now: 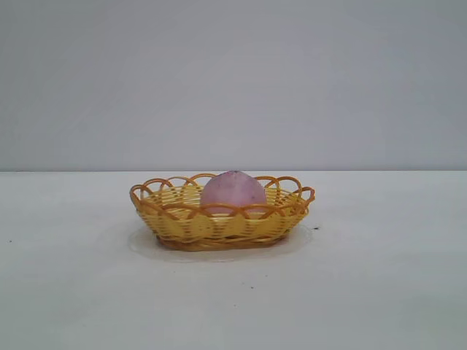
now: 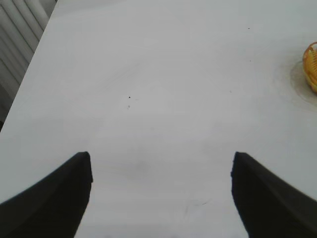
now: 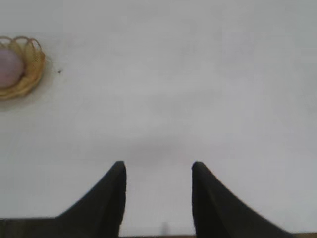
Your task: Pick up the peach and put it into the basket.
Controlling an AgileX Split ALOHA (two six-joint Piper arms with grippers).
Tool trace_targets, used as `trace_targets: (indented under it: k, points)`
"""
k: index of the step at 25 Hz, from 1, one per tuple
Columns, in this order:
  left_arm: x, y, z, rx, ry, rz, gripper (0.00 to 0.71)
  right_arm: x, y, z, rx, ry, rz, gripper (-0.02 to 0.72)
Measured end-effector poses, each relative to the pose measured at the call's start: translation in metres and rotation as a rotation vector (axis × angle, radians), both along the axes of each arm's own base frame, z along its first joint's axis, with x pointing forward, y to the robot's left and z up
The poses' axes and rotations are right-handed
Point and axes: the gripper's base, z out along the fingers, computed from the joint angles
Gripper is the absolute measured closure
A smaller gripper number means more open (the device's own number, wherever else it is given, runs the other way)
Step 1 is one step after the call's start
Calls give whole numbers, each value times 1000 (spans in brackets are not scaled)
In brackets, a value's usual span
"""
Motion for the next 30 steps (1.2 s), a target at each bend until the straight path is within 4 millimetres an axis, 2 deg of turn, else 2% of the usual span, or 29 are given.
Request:
trace_targets:
  k: [5,30]
  points:
    - [0,0,0,0,0,0,195,-14,-1,0,-1,-96,18,436]
    - [0,0,0,0,0,0,195,-15,-2,-1,-50,-105,35,436]
